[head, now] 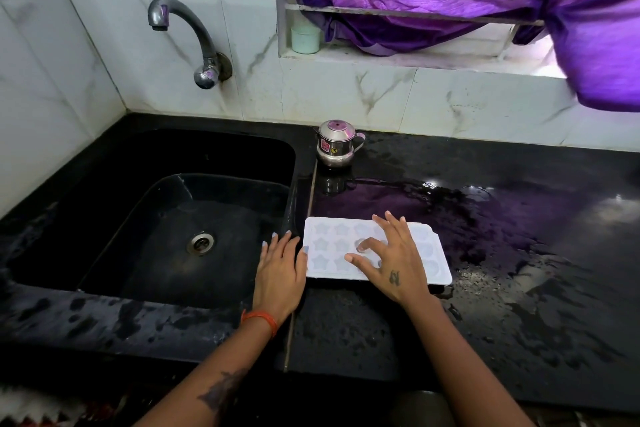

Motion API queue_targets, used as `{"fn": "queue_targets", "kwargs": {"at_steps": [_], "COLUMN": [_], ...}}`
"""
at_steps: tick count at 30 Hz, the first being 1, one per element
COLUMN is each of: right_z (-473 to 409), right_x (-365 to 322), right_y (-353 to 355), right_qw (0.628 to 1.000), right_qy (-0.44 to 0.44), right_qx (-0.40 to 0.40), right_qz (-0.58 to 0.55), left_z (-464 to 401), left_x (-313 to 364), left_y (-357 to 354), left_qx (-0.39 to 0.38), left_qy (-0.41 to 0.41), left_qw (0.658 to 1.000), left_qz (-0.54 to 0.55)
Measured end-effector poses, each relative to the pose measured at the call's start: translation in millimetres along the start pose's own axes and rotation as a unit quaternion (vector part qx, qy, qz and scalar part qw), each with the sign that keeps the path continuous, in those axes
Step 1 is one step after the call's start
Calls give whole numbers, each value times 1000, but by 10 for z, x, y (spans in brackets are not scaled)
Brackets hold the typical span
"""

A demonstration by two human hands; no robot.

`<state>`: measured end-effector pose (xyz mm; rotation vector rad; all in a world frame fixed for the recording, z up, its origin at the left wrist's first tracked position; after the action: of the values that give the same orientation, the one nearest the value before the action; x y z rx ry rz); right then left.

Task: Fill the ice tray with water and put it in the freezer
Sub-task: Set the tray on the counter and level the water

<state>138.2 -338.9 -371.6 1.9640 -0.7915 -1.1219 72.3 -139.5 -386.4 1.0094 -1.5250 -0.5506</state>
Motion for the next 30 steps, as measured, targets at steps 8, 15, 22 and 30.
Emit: {"fn": "queue_targets", "kwargs": {"at_steps": [8, 15, 22, 30], "right_z": [21, 27, 22, 20], "right_x": [25, 28, 35, 20], "right_y": [-16, -26, -35, -4], "right_qw": [1000, 999, 999, 999], "right_qy": [-8, -13, -16, -22], "right_qx": [-17, -16, -28, -44], "right_qz": [20, 44, 37, 2], "left_z": [1, -3, -3, -4], "left_x": [5, 2, -2, 0], "left_y": [0, -5, -1, 0], "left_qx": [-1, -4, -2, -2], "left_qy": [1, 2, 1, 2], "left_qw": [1000, 1000, 1000, 1000], "left_qz": [1, 0, 2, 5]}}
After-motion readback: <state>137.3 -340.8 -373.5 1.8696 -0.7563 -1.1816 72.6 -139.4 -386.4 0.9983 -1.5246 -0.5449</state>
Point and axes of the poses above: each hand's wrist, its own z-axis away from the middle knuckle, its own y-axis out of the back of the hand, x = y × z, the point moved 3 cm from there along -z, towards the middle knuckle, and after that the axes turned 7 degrees about -y, right-handed, at the moved point
